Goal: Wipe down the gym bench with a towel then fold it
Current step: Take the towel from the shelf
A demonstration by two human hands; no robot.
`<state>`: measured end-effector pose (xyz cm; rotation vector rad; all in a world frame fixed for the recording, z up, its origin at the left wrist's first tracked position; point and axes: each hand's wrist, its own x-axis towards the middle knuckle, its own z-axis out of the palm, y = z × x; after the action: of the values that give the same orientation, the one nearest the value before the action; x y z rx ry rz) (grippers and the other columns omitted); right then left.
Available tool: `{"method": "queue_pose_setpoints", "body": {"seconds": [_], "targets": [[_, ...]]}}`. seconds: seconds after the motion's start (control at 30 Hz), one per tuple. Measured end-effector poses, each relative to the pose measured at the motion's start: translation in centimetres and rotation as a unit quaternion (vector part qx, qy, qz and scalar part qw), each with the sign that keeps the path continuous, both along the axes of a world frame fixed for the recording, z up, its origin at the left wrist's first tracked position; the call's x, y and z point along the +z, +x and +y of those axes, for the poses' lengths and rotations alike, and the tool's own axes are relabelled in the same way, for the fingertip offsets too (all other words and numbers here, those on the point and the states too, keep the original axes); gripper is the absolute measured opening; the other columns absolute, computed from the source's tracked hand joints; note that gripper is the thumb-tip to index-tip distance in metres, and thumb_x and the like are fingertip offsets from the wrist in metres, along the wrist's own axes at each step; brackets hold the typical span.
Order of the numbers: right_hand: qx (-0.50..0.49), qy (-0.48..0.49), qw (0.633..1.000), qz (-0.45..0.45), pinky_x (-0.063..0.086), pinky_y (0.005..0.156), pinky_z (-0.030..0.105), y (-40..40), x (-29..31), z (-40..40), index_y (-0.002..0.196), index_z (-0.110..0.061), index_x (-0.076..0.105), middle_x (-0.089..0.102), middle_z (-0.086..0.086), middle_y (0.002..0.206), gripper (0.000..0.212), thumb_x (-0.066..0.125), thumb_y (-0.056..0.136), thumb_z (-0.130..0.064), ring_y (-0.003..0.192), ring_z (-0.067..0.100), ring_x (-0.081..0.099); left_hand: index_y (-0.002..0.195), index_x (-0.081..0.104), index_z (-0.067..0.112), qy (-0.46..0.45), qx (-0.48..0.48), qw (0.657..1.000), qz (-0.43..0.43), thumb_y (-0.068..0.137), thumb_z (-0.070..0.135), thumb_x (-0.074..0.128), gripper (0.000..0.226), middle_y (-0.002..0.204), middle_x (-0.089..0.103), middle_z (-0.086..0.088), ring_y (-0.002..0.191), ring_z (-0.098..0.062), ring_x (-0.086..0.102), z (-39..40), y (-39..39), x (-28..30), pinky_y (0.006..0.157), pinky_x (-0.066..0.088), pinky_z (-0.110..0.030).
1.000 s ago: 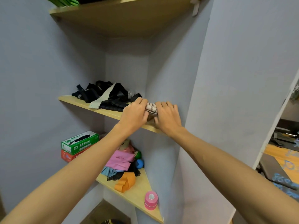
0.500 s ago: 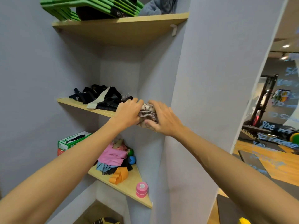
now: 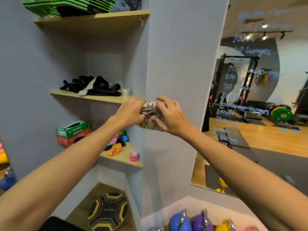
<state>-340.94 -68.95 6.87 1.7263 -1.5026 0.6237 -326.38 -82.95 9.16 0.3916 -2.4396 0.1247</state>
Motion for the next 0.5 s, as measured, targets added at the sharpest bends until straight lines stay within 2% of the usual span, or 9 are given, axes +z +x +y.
{"method": "queue_pose_setpoints", "body": {"seconds": [0.07,0.13,0.23,0.33,0.4,0.43,0.5], "targets": [[0.006,0.033,0.999,-0.041,0.046,0.083,0.044,0.7,-0.6,2.7,0.115,-0.009,0.046,0.055,0.018,0.127,0.048,0.064,0.086,-0.043,0.111,0.035,0.057,0.094,0.054,0.015,0.051,-0.034,0.998,-0.016,0.065,0.027,0.046,0.032,0.093,0.062,-0.008,0.088,-0.033,0.057,2.5,1.0,-0.8,0.067,0.049,-0.042],[0.012,0.102,0.989,-0.104,0.047,0.077,0.042,1.6,-0.8,4.8,0.123,-0.007,0.046,0.060,0.015,0.118,0.060,0.070,0.084,-0.046,0.102,0.036,0.059,0.098,0.051,0.020,0.064,-0.057,0.996,-0.029,0.067,0.024,0.049,0.031,0.096,0.062,-0.005,0.089,-0.034,0.058,4.4,2.2,-2.0,0.069,0.050,-0.045],[-0.010,0.187,0.973,-0.133,0.048,0.068,0.044,3.0,-1.4,6.3,0.124,-0.010,0.042,0.066,0.013,0.100,0.057,0.073,0.086,-0.038,0.088,0.039,0.062,0.109,0.038,0.018,0.054,-0.081,0.995,0.000,0.072,0.012,0.053,0.040,0.105,0.053,-0.007,0.087,-0.038,0.055,6.6,4.6,-4.0,0.068,0.048,-0.048],[0.006,0.185,0.967,-0.173,0.045,0.065,0.043,6.0,-2.1,6.6,0.116,-0.011,0.041,0.062,0.011,0.087,0.049,0.074,0.085,-0.032,0.078,0.036,0.059,0.106,0.033,0.019,-0.009,-0.094,0.995,0.020,0.075,0.011,0.048,0.035,0.117,0.043,-0.011,0.071,-0.042,0.053,7.7,8.0,-5.7,0.056,0.047,-0.050],[0.016,0.180,0.964,-0.194,0.037,0.061,0.039,8.4,-2.5,6.2,0.111,-0.011,0.039,0.057,0.009,0.081,0.046,0.073,0.086,-0.028,0.072,0.035,0.054,0.107,0.037,0.022,-0.057,-0.086,0.995,-0.002,0.076,0.018,0.033,0.032,0.129,0.041,-0.012,0.066,-0.042,0.056,7.5,10.8,-6.5,0.049,0.048,-0.047],[0.020,0.176,0.965,-0.196,0.033,0.060,0.038,9.6,-2.6,5.9,0.109,-0.010,0.039,0.055,0.009,0.080,0.044,0.073,0.086,-0.027,0.070,0.035,0.051,0.107,0.039,0.024,-0.071,-0.081,0.994,-0.015,0.074,0.020,0.027,0.035,0.134,0.041,-0.013,0.068,-0.042,0.058,7.3,12.3,-6.8,0.048,0.049,-0.046],[0.032,0.165,0.969,-0.180,0.030,0.059,0.038,12.4,-2.8,5.2,0.107,-0.008,0.039,0.053,0.007,0.079,0.042,0.072,0.087,-0.027,0.069,0.036,0.049,0.104,0.047,0.023,-0.068,-0.068,0.995,-0.021,0.072,0.015,0.034,0.036,0.142,0.039,-0.014,0.080,-0.041,0.062,6.6,15.4,-6.9,0.051,0.052,-0.046]]}}
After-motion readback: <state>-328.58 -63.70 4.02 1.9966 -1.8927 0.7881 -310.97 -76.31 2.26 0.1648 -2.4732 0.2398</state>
